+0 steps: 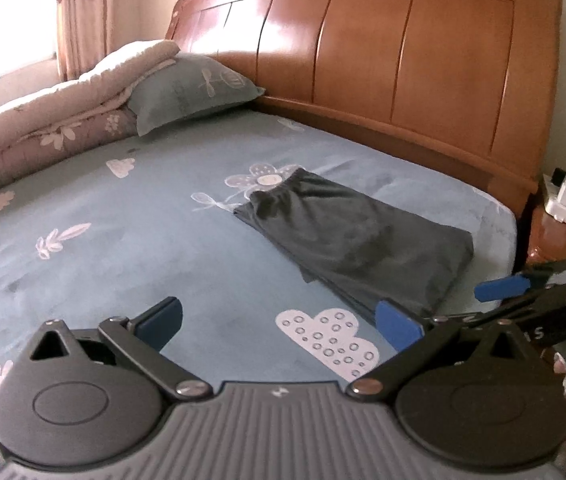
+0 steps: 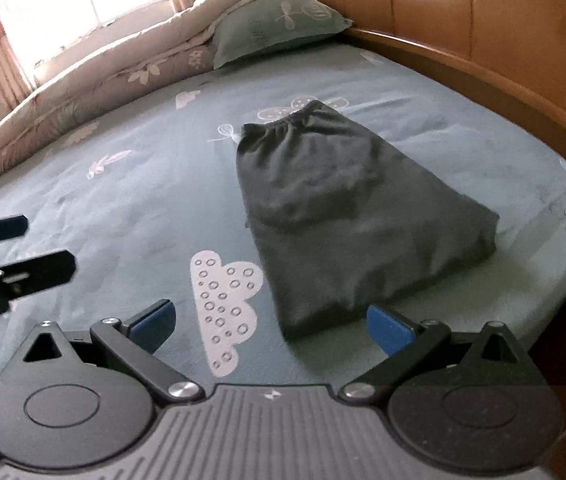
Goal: Fold clothes
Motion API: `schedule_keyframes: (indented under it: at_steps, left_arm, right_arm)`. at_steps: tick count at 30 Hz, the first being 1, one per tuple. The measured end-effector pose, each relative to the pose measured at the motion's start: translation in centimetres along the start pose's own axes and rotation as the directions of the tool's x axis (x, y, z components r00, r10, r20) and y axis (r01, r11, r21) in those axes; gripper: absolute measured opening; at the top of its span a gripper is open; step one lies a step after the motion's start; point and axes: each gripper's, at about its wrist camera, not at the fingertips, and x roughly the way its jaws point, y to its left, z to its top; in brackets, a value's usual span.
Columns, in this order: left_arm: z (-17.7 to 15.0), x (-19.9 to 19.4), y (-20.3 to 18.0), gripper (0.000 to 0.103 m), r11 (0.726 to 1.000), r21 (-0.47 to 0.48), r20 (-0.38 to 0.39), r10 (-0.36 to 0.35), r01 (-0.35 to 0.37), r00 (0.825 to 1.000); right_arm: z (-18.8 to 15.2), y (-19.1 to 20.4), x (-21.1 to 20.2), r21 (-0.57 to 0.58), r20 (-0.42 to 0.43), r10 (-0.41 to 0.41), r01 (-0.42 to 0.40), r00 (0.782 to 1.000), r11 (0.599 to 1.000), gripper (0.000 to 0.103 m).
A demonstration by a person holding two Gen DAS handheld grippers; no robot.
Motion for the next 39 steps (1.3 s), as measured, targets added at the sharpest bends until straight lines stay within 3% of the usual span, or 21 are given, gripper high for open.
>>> schedule_keyframes:
  at_steps: [7,15,20,29,39]
  left_arm:
    - [0.9,-0.5,-0.5,0.102,0.998,-0.026,-0.021,-0.063,0.062,0.998]
    - [2.9,-1.5,-2.5,0.102,0.995,0.036,-0.044,-0.092,0.094,0.995]
    - [2.5,-2.1,-2.8,0.102,0.999,-0.026,-0.072,-0.040,0.038,0.997]
    - [1.2,-3.4,-2.1,0.102,0.996,-0.069,-0.148,0.044,-0.054,0.988]
    - [-0.5,-3.6,-1.2,0.102,0.992,-0.118,-0.211,0.029,-0.055,0.977]
  right_arm:
    - [-0.6,0.0,-2.4,0.024,0.013,-0.043,0.043,0.999,0.999,0.103]
    - [-0.5,0.5,-5.3,0.050,0.049,-0.104,0.101,0.993,0.994,0.103]
    - [-0.8,1.5,-6.9,0.032,0.059,-0.173,0.172,0.983,0.985,0.103]
    - [-1.7,1.9,-7.9,0.031,0.053,-0.194,0.192,0.980,0.981,0.103]
    - [-2.1,2.6,-7.4,0.024,0.019,-0.182,0.182,0.983,0.983,0.103]
